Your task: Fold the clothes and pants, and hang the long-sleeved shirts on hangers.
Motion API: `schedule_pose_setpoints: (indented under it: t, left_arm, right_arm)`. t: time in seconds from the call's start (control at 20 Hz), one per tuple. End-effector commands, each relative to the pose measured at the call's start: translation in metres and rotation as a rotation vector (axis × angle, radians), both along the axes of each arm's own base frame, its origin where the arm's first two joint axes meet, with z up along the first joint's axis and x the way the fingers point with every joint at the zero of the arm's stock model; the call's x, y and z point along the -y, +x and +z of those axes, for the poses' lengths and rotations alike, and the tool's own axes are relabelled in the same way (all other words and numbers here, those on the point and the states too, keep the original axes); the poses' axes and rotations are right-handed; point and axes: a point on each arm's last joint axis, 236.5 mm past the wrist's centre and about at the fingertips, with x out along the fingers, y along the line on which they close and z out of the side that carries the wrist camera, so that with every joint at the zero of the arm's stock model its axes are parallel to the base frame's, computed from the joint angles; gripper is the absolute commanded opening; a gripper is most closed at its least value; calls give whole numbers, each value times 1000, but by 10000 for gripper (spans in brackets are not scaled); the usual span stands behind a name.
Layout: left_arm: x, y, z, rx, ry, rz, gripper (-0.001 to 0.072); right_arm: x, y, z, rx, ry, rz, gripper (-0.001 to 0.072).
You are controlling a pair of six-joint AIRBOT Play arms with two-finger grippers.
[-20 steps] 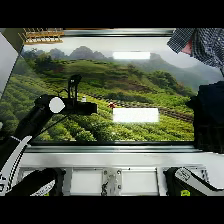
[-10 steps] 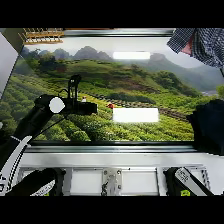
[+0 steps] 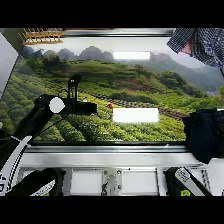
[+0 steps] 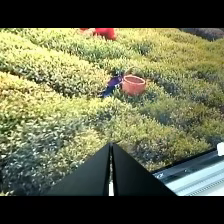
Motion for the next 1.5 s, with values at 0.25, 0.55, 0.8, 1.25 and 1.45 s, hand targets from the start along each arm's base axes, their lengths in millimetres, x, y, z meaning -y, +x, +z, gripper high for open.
schedule_pose_setpoints:
  t: [0.25, 0.55, 0.8, 1.25, 1.45]
  left_arm:
    - [1, 1, 1, 10, 1, -8, 8]
    - [2, 9, 5, 43, -11, 4, 8]
    - [3, 10, 6, 49, -16, 6, 8]
    - [3, 10, 6, 49, -16, 6, 8]
    - [3, 10, 6, 49, -16, 6, 8]
  right_arm:
    - [-89, 113, 123, 546, -220, 468, 598]
    - [-237, 155, 118, 642, -12, 864, 604]
    - [-280, 157, 95, 583, 64, 983, 601]
    - [-281, 152, 89, 554, 82, 988, 46]
    - [-281, 152, 89, 554, 82, 988, 46]
